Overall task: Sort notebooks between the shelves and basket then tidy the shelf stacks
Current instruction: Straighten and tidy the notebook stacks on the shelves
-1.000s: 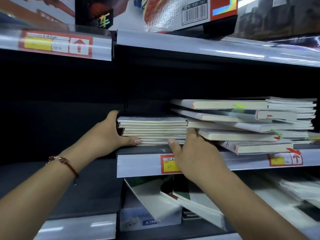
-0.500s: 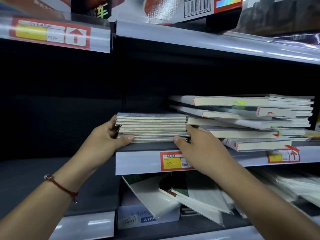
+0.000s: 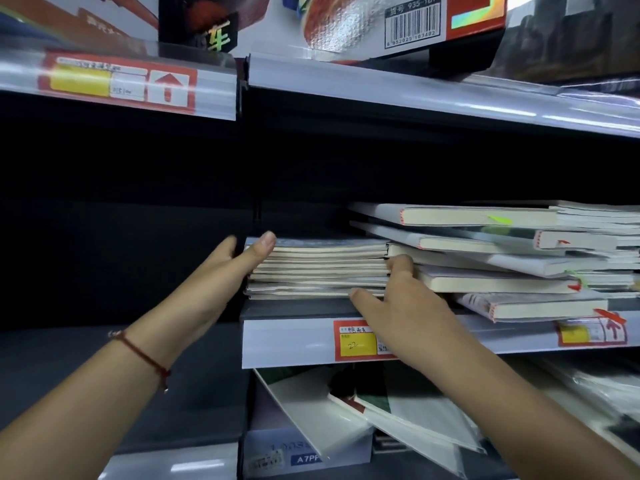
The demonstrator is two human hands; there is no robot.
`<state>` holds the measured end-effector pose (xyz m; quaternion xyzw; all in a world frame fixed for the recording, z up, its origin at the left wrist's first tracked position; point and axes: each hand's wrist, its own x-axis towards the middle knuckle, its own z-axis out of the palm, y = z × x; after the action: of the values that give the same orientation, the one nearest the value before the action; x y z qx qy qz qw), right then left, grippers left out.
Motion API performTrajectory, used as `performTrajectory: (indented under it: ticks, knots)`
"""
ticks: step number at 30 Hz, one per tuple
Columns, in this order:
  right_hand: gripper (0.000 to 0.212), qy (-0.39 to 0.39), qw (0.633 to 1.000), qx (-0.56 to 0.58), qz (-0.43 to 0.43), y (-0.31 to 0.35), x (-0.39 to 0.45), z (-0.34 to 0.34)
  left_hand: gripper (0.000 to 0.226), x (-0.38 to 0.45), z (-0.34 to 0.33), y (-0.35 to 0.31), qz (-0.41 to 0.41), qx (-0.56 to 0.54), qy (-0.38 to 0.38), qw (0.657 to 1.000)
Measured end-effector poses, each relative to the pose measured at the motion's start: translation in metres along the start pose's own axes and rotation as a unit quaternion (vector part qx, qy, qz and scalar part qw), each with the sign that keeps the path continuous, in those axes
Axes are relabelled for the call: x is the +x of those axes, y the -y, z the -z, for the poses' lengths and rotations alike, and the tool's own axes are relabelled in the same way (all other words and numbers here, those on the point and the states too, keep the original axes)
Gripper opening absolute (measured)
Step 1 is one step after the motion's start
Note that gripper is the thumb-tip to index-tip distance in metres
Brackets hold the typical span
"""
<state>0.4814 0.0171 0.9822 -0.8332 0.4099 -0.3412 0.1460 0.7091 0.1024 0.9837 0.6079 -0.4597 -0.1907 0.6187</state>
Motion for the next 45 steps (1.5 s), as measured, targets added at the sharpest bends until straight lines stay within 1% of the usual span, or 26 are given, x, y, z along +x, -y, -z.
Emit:
performTrajectory:
  ticks: [2, 4, 7, 11, 16, 18, 20, 22, 24, 25, 26, 27, 29, 31, 33, 35, 37, 40, 42, 45]
  knots:
    - [0.053, -0.034, 0.999, 0.001, 0.006, -0.001, 0.002, -0.005, 0.121, 0.005, -0.005, -0.002, 0.001, -0.028, 0.020, 0.999]
    - [0.052, -0.051, 0.999, 0.003, 0.019, -0.001, 0.002, -0.006, 0.104, 0.006, -0.008, -0.001, -0.014, -0.044, 0.019, 0.999]
    - [0.055, -0.048, 0.998, 0.024, 0.031, -0.003, 0.001, -0.005, 0.083, 0.000, -0.010, 0.003, -0.035, -0.052, 0.021, 0.998]
    - [0.059, -0.044, 0.998, 0.022, 0.049, -0.005, 0.001, -0.006, 0.063, -0.005, -0.010, 0.014, -0.056, -0.035, 0.032, 0.997]
    - [0.053, -0.018, 0.998, -0.046, 0.049, 0.001, 0.006, -0.007, 0.066, 0.003, -0.006, 0.013, -0.073, 0.027, 0.034, 0.996]
    - [0.050, -0.015, 0.996, -0.067, 0.049, 0.003, 0.006, -0.007, 0.065, 0.002, -0.003, 0.009, -0.076, 0.075, 0.039, 0.994]
    - [0.045, -0.007, 0.996, -0.075, 0.053, 0.004, 0.001, -0.002, 0.070, -0.001, 0.000, 0.003, -0.078, 0.141, 0.040, 0.986]
    - [0.046, 0.024, 0.994, -0.088, 0.068, 0.007, -0.011, 0.010, 0.073, -0.009, 0.004, -0.007, -0.092, 0.214, 0.034, 0.972]
    - [0.044, 0.056, 0.982, -0.147, 0.101, 0.012, -0.031, 0.028, 0.086, -0.017, 0.006, -0.021, -0.149, 0.290, -0.021, 0.945]
    - [0.041, 0.055, 0.975, -0.177, 0.121, 0.013, -0.041, 0.040, 0.092, -0.024, 0.003, -0.029, -0.188, 0.318, -0.053, 0.928]
    - [0.039, 0.044, 0.969, -0.201, 0.137, 0.014, -0.052, 0.052, 0.092, -0.032, -0.004, -0.039, -0.223, 0.332, -0.072, 0.914]
    - [0.038, 0.030, 0.964, -0.220, 0.147, 0.015, -0.063, 0.065, 0.087, -0.041, -0.015, -0.050, -0.251, 0.340, -0.073, 0.903]
    - [0.037, -0.002, 0.956, -0.255, 0.146, 0.015, -0.078, 0.092, 0.075, -0.055, -0.040, -0.070, -0.280, 0.359, -0.027, 0.890]
    - [0.040, -0.040, 0.948, -0.289, 0.129, 0.011, -0.085, 0.121, 0.070, -0.054, -0.065, -0.086, -0.289, 0.370, 0.023, 0.883]
    - [0.047, -0.080, 0.944, -0.301, 0.107, 0.000, -0.083, 0.144, 0.073, -0.045, -0.087, -0.101, -0.273, 0.366, 0.056, 0.888]
    - [0.050, -0.105, 0.945, -0.299, 0.084, -0.019, -0.074, 0.163, 0.085, -0.033, -0.108, -0.109, -0.237, 0.344, 0.093, 0.904]
    - [0.048, -0.119, 0.948, -0.288, 0.063, -0.042, -0.057, 0.179, 0.099, -0.025, -0.125, -0.111, -0.195, 0.306, 0.123, 0.924]
    - [0.049, -0.123, 0.956, -0.264, 0.030, -0.078, -0.032, 0.197, 0.105, -0.022, -0.144, -0.109, -0.168, 0.270, 0.113, 0.941]
    - [0.055, -0.115, 0.955, -0.272, 0.029, -0.099, -0.019, 0.204, 0.106, -0.022, -0.151, -0.109, -0.174, 0.272, 0.094, 0.942]
    - [0.062, -0.068, 0.950, -0.299, 0.052, -0.122, -0.001, 0.211, 0.105, -0.024, -0.160, -0.112, -0.168, 0.290, 0.089, 0.938]
